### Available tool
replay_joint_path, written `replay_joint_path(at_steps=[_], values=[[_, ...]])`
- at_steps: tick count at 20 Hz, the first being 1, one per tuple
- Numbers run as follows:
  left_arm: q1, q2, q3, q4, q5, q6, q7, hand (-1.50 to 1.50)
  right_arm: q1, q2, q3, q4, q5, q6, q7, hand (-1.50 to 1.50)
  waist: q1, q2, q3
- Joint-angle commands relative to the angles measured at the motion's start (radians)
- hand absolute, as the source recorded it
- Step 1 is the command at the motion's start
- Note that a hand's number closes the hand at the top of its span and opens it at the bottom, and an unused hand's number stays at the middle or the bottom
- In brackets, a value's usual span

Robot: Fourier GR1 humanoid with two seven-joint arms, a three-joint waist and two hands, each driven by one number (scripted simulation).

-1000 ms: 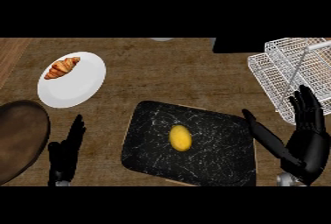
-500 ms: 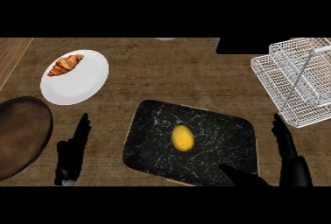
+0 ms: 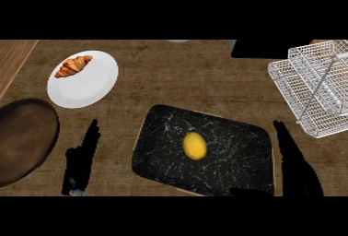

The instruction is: Pick the lemon from the tray and place it in the tiered basket

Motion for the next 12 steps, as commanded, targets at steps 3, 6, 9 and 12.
replay_joint_path(at_steps=[3,6,9,12], values=[[-0.003,-0.015,-0.02,-0.036,-0.02,0.015,0.026,0.0,-0.189,0.198,0.105,0.057,0.235,0.215,0.346,-1.5,0.006,0.0,0.005],[-0.017,0.01,0.018,-0.013,0.002,-0.014,0.021,0.0,-0.231,0.316,0.167,0.148,0.341,0.267,0.38,-1.5,0.002,0.0,0.005],[-0.017,0.008,0.007,-0.026,-0.017,0.001,0.041,0.0,-0.297,0.392,0.119,0.257,0.369,0.35,0.385,-1.5,0.004,0.002,0.006],[-0.053,0.008,0.041,0.007,0.005,-0.013,0.042,0.0,-0.277,0.42,0.124,0.305,0.36,0.41,0.394,-1.5,-0.008,0.004,0.006]])
